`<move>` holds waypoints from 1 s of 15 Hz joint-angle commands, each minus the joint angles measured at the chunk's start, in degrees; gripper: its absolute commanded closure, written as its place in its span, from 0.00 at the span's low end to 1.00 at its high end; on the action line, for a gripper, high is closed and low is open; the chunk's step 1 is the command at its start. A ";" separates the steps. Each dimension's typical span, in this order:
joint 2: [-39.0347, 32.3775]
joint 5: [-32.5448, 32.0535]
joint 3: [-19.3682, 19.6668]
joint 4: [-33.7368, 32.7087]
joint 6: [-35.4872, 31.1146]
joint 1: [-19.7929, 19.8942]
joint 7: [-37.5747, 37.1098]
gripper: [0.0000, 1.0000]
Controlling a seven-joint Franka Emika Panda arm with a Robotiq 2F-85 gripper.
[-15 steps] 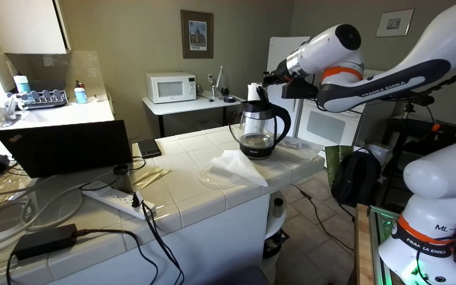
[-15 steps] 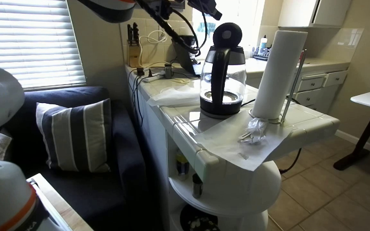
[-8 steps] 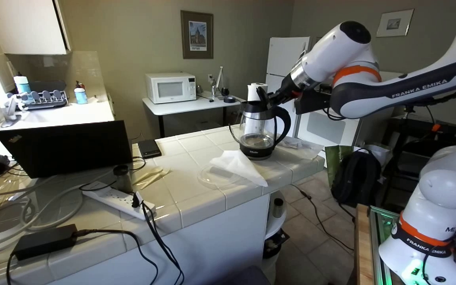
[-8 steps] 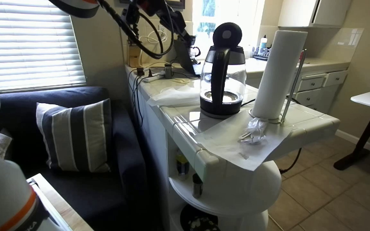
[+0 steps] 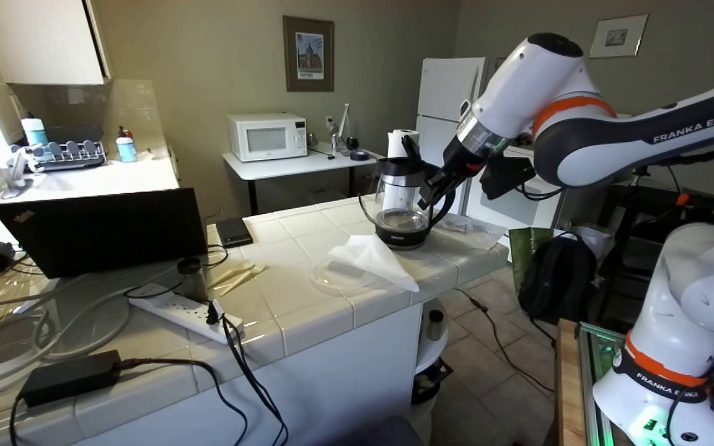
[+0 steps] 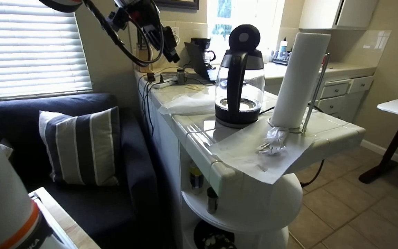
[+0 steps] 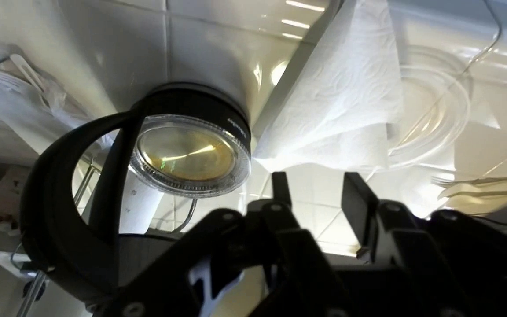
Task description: Open the lid on the kettle.
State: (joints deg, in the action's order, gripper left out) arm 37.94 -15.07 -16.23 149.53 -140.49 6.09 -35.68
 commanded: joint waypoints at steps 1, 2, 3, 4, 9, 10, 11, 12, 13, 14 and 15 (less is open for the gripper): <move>1.48 5.61 4.73 1.00 2.66 -4.59 7.96 0.31; 1.98 7.43 6.48 1.51 1.72 -6.24 11.52 0.24; 2.54 9.03 7.61 1.64 2.02 -7.43 14.52 0.15; 3.66 9.58 8.29 2.18 1.39 -8.45 17.42 0.08; 3.29 11.23 9.10 1.10 1.20 -9.36 23.68 0.00; 3.41 11.19 9.03 1.04 1.20 -9.15 23.63 0.00; 3.39 11.14 8.90 1.02 1.20 -8.91 23.59 0.00; 3.22 11.08 8.70 1.00 1.21 -8.76 23.52 0.00; 3.11 11.05 8.62 1.00 1.21 -8.67 23.49 0.00; 3.12 11.04 8.62 1.00 1.21 -8.63 23.48 0.00; 3.12 11.04 8.60 0.99 1.21 -8.63 23.48 0.00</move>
